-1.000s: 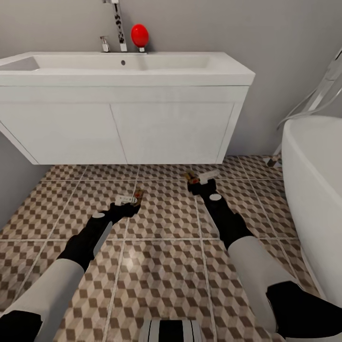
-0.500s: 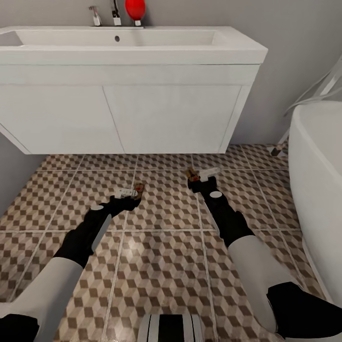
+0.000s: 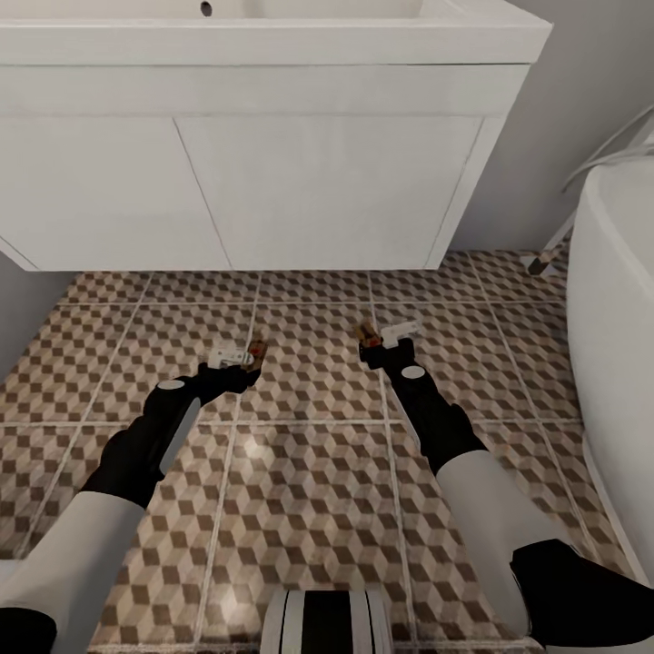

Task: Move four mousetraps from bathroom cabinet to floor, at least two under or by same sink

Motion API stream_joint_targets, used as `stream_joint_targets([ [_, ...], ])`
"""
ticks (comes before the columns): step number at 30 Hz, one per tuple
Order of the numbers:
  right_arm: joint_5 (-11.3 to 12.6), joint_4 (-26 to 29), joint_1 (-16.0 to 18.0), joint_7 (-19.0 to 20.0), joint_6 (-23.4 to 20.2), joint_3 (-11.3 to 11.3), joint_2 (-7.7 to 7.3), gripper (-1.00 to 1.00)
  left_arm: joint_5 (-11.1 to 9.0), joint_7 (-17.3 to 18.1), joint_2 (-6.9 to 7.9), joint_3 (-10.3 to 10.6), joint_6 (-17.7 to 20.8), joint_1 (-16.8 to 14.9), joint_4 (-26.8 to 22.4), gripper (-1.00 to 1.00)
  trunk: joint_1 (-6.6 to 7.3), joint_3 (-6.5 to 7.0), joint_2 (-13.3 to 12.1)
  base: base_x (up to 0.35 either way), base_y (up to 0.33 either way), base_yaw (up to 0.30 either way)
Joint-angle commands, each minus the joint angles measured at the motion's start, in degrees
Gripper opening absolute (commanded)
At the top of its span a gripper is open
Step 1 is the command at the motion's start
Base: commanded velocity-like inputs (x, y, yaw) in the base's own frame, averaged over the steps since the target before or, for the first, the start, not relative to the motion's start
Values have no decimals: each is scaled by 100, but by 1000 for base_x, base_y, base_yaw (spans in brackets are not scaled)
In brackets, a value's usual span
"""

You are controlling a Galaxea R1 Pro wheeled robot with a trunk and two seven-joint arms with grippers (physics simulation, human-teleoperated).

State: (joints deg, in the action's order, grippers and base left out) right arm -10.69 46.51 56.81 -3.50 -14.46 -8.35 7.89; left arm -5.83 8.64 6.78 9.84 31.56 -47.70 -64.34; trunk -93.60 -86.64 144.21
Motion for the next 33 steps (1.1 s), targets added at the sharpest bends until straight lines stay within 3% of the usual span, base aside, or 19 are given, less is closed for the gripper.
stream_joint_targets([
  [1, -29, 8, 0, -28, -39, -15, 0, -100, -52, -11, 9, 9, 34, -3, -10, -100, -1, -36, 3, 0, 0, 0],
  [15, -32, 9, 0, -36, -39, -18, 2, -100, -49, -11, 42, 9, 35, -3, -193, -100, -37, -474, 22, 0, 0, 0],
  [23, -47, 214, -1, -49, -52, -23, 31, -100, -49, -11, 45, 9, 112, -3, -891, -100, -58, -725, 33, 0, 0, 0],
  [33, -54, 482, -2, -65, -29, -26, 28, -100, -49, -8, 150, 9, 116, 28, -1033, -100, -83, -1038, 46, 0, 0, 0],
])
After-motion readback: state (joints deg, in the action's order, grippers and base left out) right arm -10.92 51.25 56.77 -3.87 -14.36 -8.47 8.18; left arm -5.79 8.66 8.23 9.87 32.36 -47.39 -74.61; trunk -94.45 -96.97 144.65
